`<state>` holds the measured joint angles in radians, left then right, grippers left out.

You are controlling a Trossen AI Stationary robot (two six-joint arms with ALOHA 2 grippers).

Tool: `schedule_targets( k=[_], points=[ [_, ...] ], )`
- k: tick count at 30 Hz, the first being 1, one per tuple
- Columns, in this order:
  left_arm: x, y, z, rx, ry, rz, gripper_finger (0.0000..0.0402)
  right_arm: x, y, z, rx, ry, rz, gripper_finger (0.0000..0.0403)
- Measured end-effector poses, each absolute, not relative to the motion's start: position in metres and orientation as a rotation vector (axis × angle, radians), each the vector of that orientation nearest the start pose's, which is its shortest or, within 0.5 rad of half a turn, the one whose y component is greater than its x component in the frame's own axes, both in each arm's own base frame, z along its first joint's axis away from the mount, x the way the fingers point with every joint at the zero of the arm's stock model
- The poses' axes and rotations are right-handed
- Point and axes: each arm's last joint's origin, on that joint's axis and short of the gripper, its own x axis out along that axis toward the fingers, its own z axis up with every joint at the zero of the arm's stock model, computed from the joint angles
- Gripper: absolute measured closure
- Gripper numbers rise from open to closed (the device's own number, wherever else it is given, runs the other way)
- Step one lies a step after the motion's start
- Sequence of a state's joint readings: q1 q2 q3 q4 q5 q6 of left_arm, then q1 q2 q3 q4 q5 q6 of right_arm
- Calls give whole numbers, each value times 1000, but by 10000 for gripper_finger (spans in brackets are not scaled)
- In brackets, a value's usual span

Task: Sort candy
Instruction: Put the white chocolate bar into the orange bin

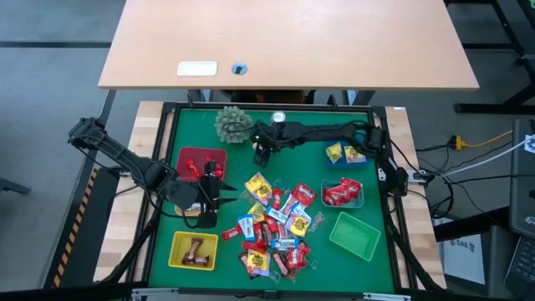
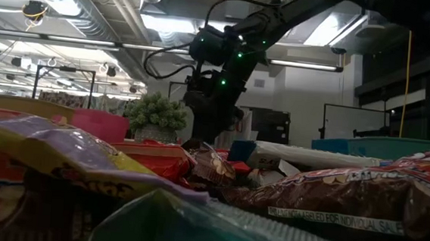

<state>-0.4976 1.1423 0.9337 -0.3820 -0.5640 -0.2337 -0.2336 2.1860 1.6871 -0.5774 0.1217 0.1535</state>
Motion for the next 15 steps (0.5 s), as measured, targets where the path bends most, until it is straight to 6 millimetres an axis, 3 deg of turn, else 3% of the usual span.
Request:
schedule_targets(
  k=[15],
  points=[
    [217, -100, 300, 71, 497, 123, 286, 449, -82, 171, 163, 1106, -346, 172]
  ],
)
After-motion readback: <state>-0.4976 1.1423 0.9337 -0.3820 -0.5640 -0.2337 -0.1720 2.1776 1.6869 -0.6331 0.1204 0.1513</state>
